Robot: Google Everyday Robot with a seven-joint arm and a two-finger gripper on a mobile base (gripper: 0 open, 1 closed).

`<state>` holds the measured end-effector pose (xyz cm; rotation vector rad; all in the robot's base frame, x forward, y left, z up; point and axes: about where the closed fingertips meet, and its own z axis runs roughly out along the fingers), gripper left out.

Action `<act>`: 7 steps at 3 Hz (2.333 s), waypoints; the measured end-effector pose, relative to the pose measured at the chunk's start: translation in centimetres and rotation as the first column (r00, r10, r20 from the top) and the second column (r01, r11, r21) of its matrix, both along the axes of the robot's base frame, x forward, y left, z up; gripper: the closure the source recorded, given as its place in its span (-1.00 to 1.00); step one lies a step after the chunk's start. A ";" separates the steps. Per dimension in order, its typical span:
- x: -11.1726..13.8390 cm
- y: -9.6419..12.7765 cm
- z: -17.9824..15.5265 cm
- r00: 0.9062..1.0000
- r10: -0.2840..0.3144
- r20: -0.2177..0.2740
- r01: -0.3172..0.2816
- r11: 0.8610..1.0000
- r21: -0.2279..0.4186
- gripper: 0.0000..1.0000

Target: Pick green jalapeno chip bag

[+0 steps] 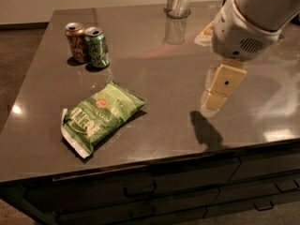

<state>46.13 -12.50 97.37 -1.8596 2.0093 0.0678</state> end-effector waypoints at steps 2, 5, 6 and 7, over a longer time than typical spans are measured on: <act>1.8 10.8 -1.6 0.980 0.198 0.001 -0.198 0.979 0.042 -1.00; 3.7 21.0 -9.2 0.912 0.398 -0.099 -0.408 0.905 -0.120 -1.00; 4.2 21.6 -11.5 0.895 0.426 -0.133 -0.445 0.876 -0.188 -1.00; 4.6 21.6 -12.4 0.883 0.442 -0.161 -0.468 0.859 -0.207 -0.71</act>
Offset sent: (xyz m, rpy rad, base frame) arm 0.0316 0.1716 -0.0315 0.0440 0.0197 0.3146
